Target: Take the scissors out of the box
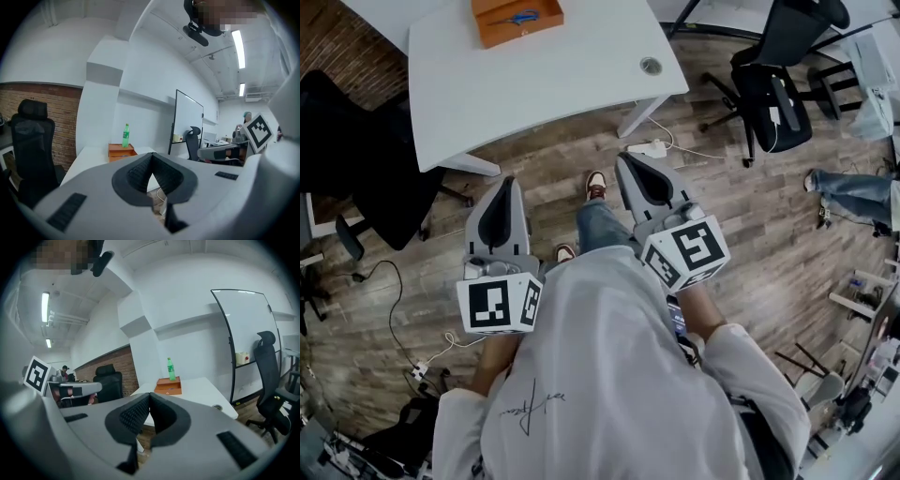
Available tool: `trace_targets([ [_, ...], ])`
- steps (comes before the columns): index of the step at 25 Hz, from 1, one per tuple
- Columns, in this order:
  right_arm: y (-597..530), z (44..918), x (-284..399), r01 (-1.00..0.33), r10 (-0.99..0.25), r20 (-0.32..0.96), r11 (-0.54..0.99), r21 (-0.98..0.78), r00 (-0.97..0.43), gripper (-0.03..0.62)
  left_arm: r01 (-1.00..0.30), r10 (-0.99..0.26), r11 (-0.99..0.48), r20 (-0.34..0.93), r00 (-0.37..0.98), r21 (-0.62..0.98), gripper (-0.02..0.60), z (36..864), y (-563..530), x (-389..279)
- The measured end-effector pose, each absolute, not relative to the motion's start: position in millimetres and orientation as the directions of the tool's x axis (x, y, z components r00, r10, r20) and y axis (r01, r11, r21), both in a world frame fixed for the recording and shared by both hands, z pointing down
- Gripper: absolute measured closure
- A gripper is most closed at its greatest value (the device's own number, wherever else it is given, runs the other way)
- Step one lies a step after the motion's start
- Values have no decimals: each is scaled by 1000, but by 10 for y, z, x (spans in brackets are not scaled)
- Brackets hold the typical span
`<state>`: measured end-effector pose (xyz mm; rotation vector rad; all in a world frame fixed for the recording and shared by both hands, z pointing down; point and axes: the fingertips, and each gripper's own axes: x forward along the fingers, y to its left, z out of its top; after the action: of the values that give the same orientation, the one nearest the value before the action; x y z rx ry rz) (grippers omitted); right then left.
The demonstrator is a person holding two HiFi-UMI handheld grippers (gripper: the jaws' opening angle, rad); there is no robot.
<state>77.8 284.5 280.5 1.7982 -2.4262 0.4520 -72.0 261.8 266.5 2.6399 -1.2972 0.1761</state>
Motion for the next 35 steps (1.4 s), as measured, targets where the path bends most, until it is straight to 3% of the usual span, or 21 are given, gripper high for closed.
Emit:
trace_targets([
  [16,1494,2980,1571,-880,-839,278,411,-236,-467,586,-853,-816,-511,256,519,102,584,2747,1358,355],
  [35,629,2857,1584,-840,-802,250,516,-167,-542,586,-893,-863,-442,231,449,86,584,2624,701,335],
])
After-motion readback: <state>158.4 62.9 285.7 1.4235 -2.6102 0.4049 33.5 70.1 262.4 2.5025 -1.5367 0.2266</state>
